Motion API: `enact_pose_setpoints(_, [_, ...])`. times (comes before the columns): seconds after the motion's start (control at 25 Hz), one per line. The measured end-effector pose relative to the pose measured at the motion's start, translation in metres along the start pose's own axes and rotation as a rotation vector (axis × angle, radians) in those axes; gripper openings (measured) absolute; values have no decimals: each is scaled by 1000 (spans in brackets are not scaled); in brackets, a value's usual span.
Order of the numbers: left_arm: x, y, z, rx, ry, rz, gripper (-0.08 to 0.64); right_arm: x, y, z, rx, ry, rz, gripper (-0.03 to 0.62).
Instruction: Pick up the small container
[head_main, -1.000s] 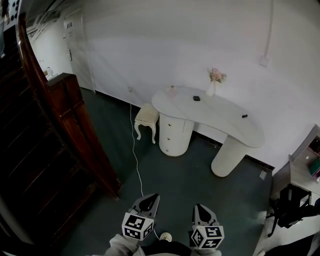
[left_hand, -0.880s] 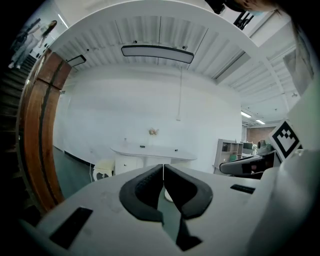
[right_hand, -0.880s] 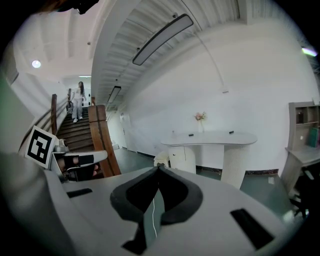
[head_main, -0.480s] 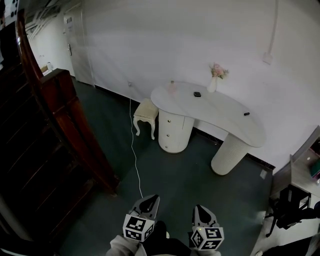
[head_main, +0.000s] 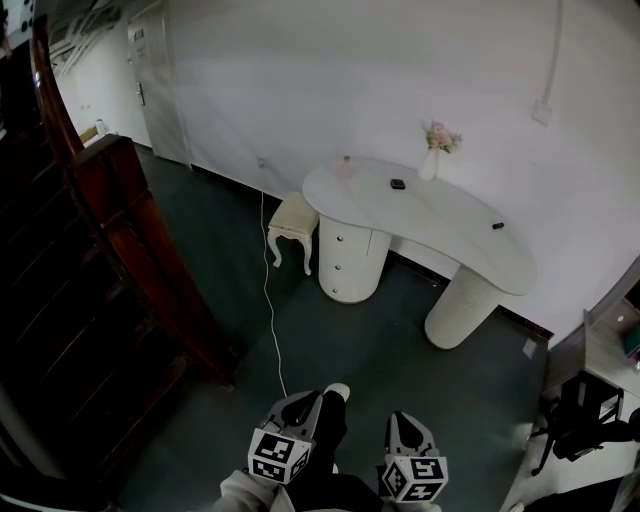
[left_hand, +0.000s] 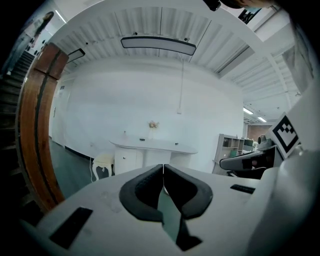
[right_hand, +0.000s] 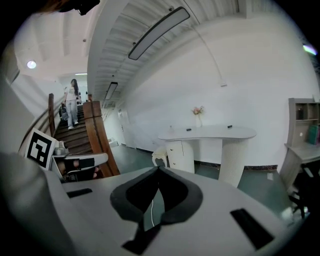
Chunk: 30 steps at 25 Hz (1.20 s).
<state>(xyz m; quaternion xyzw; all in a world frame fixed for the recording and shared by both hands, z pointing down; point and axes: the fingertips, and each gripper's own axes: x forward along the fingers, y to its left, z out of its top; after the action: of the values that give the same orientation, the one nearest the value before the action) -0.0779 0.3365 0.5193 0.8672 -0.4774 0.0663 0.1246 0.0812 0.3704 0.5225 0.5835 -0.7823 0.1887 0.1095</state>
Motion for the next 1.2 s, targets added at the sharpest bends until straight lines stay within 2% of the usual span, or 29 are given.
enact_pose_setpoints(0.24, [23,14,10,1,3,9,17,27,-6,11,0,6,19,49])
enact_pose_setpoints(0.64, [94,43,35,-4,5,-14,17,91,-34,44,6,9,1,49])
enact_pose_setpoints(0.88, [138,70,61,-1,-1,-24,17,137,-45,80,7,-7,-9,49])
enact_pose_setpoints(1.2, [194,111,97,-8,-23,-17,17,197,-50,121,-18,-7,17,49])
